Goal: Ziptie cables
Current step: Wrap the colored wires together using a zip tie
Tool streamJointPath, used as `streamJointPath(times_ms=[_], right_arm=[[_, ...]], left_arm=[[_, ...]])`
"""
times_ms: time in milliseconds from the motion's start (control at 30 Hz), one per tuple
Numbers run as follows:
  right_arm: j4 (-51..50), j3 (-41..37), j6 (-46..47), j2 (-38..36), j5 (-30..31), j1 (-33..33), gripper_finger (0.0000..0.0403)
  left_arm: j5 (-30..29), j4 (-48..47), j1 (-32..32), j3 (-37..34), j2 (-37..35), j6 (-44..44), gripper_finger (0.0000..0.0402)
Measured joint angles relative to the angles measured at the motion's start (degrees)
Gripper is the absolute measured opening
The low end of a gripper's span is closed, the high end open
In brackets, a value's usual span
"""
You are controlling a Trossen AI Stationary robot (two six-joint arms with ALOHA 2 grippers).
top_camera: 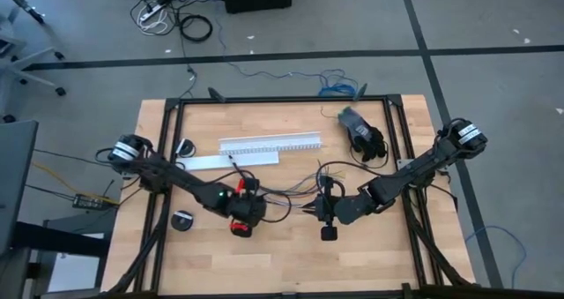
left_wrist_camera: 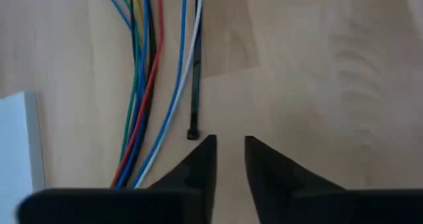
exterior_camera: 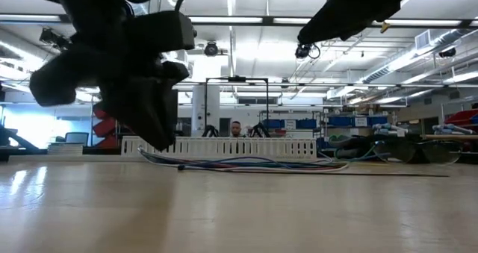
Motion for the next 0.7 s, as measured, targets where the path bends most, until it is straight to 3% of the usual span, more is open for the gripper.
streamJointPath(times_ms=[167, 300, 467, 700], right_arm=[[-0.41, 0.0, -0.47, 0.0, -0.01, 0.0, 0.0048], [-1.05, 0.0, -0.65, 0.0, -0.01, 0.0, 0.0048], [-1.95, 0.0, -0.96, 0.0, -0.01, 0.0, 0.0048], [-2.22, 0.0, -0.98, 0.0, -0.01, 0.0, 0.0048]], left_arm=[[-0.04, 0.57, 2.08, -0.01, 1.13, 0.23, 0.0123], [0.47, 0.64, 3.69, -0.01, 1.17, 0.3, 0.0126], [7.21, 1.25, 5.68, -0.01, 1.19, 0.36, 0.0126], [7.38, 2.13, 7.32, -0.01, 1.22, 1.78, 0.0126]])
